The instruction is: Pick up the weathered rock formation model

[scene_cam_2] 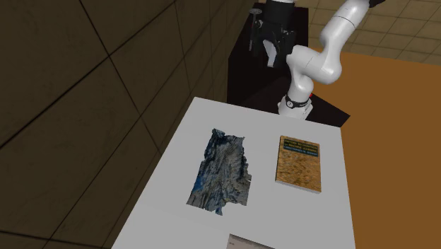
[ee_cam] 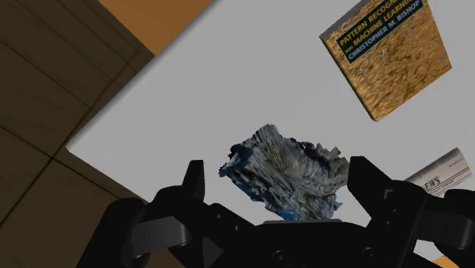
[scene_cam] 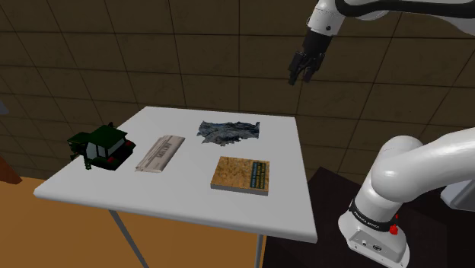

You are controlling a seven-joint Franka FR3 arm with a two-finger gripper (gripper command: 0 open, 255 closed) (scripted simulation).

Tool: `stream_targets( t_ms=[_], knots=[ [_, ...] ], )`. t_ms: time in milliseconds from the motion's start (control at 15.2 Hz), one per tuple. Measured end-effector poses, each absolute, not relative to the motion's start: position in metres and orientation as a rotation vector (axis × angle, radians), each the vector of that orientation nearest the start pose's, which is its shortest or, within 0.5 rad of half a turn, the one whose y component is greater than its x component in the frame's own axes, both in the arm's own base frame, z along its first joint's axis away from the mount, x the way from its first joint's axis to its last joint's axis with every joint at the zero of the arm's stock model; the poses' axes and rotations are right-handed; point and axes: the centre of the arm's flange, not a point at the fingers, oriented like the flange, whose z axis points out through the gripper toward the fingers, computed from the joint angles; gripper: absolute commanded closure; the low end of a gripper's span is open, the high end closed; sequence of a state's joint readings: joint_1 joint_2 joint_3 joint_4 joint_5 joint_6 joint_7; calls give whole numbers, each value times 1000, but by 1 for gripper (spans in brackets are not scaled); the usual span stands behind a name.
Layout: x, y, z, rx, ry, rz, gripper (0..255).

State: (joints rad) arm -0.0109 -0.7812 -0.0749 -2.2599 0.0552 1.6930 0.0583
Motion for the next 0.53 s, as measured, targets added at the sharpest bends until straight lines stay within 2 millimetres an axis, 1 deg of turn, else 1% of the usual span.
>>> stream_targets(
  t_ms=[66,198,396,528],
  knots=[
    [319,-32,647,-3011,194,-323,0],
    [325,-30,635,-3006,252,-338,0],
    [343,-21,603,-2990,384,-375,0],
    [355,-21,580,-2974,480,-402,0]
  ],
)
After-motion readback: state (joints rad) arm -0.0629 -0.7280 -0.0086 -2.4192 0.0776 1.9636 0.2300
